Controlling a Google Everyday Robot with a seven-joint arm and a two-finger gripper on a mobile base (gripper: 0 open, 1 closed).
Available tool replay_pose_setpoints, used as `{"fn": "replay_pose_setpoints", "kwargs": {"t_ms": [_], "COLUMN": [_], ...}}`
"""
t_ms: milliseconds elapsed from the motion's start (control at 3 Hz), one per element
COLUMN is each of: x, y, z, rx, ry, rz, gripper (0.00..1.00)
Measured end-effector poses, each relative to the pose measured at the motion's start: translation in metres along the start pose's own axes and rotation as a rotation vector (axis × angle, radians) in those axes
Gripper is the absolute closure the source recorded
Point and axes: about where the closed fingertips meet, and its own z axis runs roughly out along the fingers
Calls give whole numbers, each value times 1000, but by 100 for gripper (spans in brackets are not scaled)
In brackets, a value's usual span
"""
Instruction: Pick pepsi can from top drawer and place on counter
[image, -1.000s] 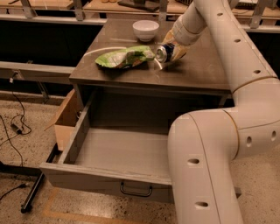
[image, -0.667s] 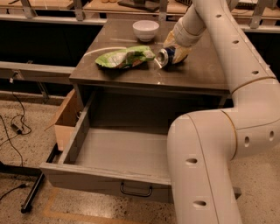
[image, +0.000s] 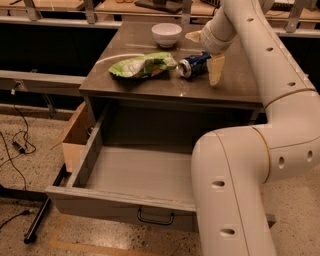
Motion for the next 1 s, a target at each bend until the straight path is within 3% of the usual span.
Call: {"fn": "replay_pose_setpoints", "kwargs": {"t_ms": [1000], "x": [16], "y": [4], "z": [-23], "rx": [19], "ry": [28], "rz": [21], "gripper": [0]}}
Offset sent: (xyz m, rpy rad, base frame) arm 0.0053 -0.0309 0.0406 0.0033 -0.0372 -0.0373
